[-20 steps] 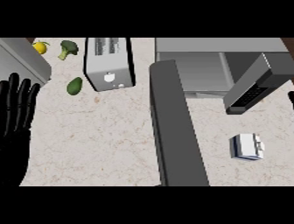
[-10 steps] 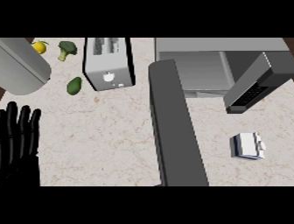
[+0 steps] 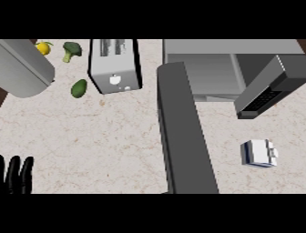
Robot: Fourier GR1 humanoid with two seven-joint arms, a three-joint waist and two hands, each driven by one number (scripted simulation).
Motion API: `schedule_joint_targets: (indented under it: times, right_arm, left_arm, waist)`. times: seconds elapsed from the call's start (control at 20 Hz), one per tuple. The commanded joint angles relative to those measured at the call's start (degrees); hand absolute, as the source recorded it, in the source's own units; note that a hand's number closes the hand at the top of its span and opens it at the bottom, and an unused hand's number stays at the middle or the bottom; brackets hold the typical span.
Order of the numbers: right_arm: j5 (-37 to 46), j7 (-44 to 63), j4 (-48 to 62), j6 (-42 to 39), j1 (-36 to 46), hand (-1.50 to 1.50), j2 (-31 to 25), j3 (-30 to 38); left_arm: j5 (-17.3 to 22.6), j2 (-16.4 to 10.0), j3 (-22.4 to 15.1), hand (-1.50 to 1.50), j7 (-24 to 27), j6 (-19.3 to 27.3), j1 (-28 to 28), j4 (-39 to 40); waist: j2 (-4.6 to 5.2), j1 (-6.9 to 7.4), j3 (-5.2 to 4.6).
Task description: Pick up the milk, place it into the microwave and close the microwave
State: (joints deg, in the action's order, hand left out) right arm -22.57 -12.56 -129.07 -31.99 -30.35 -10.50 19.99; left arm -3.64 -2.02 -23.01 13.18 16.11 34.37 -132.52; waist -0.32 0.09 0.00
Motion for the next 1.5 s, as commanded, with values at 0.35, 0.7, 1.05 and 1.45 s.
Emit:
schedule_joint_targets:
  times: [0.35,0.7,1.05,1.45]
  right_arm:
    - [13.16,-4.93,7.11,-0.60,4.32,-1.50,5.46,-0.42]
    - [22.27,-8.76,15.35,2.32,10.02,-1.50,7.28,-2.29]
    - [31.09,-13.48,20.98,5.18,12.86,-1.50,7.95,-4.50]
    - [37.48,-19.23,36.55,10.73,20.23,-1.50,5.34,-2.50]
  left_arm:
    - [3.12,-4.20,-2.32,-1.50,13.99,-2.10,13.06,-0.11]
    - [12.68,-8.51,3.64,-1.50,22.51,-8.43,20.92,0.76]
    - [11.09,-8.73,2.73,-1.50,25.47,-8.50,23.54,1.50]
    - [12.66,-10.68,4.53,-1.50,29.89,-10.85,27.97,1.55]
  waist:
    - [0.14,0.48,0.01]
    - [0.10,1.11,-0.02]
    - [0.17,0.62,0.01]
    - [0.22,0.78,0.03]
